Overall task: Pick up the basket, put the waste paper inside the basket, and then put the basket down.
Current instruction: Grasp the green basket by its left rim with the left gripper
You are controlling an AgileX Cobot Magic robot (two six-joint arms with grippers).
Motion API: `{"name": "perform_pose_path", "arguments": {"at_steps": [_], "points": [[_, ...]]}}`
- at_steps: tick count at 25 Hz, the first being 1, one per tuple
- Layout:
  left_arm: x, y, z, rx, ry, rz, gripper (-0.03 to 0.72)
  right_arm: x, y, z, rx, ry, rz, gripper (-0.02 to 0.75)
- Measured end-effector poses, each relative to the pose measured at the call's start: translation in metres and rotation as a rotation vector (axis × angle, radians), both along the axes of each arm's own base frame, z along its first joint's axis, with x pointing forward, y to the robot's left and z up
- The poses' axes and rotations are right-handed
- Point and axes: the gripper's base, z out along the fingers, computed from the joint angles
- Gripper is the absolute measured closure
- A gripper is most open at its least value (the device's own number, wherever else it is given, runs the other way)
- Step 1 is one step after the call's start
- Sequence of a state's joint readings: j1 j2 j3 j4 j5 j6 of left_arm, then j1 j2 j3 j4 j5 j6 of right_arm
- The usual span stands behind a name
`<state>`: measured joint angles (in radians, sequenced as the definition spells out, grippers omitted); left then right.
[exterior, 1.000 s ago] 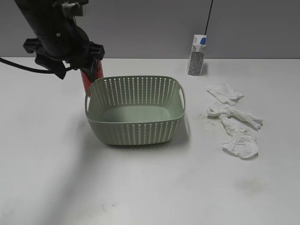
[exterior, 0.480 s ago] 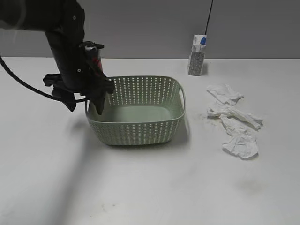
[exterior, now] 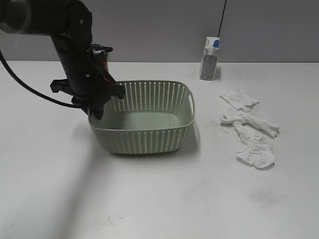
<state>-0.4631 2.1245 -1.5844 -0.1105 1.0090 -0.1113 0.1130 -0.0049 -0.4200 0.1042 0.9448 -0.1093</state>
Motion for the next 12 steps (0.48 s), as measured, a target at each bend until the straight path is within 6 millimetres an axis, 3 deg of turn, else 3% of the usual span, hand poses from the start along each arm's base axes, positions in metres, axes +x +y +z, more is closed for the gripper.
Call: {"name": "perform_pose_path", "arguments": {"at_steps": [3,8,12], "points": [[0.001,-0.002,0.001,-0.021,0.0,0.027,0.685,0.0,0.0,0.0,0.0,0.0,0.0,0.187],[-0.003,-0.002,0.007,-0.03,0.029,0.068,0.688,0.0,0.0,0.0,0.0,0.0,0.0,0.187],[-0.01,-0.002,0.034,-0.077,0.006,0.08,0.688,0.0,0.0,0.0,0.0,0.0,0.0,0.187]]}}
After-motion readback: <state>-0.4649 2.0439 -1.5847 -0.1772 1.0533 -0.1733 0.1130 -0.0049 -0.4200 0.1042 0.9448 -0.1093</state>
